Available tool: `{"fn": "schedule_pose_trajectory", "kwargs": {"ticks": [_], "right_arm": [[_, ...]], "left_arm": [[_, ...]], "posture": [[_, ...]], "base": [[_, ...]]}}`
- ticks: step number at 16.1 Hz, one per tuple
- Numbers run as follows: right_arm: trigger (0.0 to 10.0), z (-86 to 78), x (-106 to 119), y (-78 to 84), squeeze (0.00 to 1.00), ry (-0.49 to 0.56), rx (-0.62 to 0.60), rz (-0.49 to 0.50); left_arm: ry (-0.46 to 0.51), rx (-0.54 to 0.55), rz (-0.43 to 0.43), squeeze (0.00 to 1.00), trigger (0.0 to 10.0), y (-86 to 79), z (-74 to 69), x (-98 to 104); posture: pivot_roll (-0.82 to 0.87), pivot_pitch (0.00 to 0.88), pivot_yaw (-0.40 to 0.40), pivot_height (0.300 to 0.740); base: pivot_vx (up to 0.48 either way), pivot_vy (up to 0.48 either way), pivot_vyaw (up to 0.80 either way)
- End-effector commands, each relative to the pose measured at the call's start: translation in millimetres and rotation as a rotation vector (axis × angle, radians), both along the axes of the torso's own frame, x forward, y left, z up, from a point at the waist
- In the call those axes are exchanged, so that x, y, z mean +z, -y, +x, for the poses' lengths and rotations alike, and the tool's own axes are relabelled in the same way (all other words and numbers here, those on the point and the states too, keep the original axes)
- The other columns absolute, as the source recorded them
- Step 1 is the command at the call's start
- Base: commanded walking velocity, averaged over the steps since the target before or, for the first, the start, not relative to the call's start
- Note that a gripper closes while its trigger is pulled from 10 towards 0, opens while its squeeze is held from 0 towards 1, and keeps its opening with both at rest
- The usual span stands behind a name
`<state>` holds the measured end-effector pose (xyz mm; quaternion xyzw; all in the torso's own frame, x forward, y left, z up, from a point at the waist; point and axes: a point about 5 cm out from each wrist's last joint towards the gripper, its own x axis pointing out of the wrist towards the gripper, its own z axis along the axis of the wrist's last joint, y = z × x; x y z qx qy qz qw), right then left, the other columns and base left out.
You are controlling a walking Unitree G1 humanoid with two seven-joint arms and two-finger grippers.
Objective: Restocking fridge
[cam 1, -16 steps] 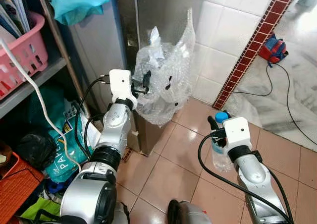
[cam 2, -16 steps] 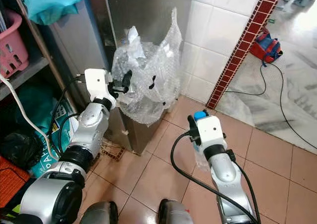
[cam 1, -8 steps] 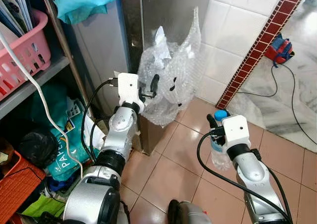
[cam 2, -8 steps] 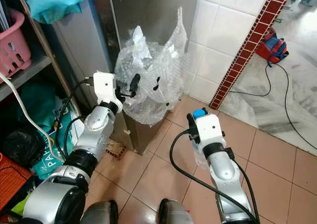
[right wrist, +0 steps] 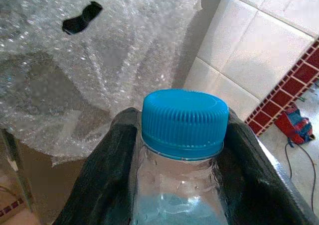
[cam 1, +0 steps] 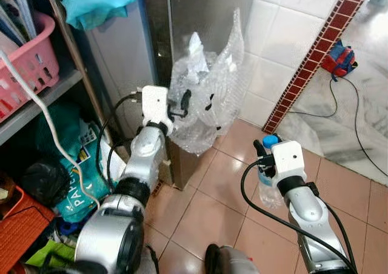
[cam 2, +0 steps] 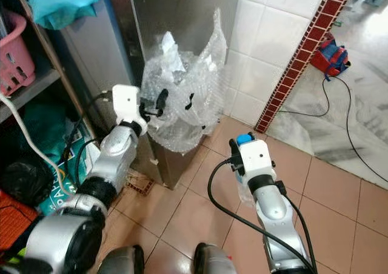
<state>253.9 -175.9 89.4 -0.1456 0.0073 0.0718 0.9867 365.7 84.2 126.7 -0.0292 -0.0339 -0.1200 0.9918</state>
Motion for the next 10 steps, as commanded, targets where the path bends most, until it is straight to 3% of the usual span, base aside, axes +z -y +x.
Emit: {"fn": "schedule_pose_trajectory", "kwargs": {"ticks": [1, 6, 8, 10], "right_arm": [[10.0, -0.4, 3.2, 1.5, 0.00, 0.019, 0.000, -0.003], [10.0, -3.9, 5.5, 3.4, 0.00, 0.027, 0.000, -0.010], [10.0, -3.4, 6.3, 4.4, 0.00, 0.031, -0.005, -0.012], [10.0, -2.4, 6.9, 3.4, 0.00, 0.033, -0.006, -0.011]], "left_arm": [[-0.012, 0.020, -0.024, 0.00, 10.0, -4.4, 8.9, 9.6], [-0.054, -0.208, -0.052, 0.00, 10.0, 32.7, 15.4, 24.2], [-0.091, -0.452, -0.041, 0.00, 10.0, 67.5, 2.9, 18.8], [-0.117, -0.555, -0.011, 0.00, 10.0, 79.1, -5.6, 10.6]], "posture": [[-0.06, 0.102, -0.015, 0.740], [-0.09, 0.092, -0.019, 0.740], [-0.09, 0.089, -0.019, 0.740], [-0.09, 0.087, -0.018, 0.740]], "base": [[0.000, 0.000, 0.00], [0.000, 0.000, 0.00], [0.000, 0.000, 0.00], [0.000, 0.000, 0.00]]}}
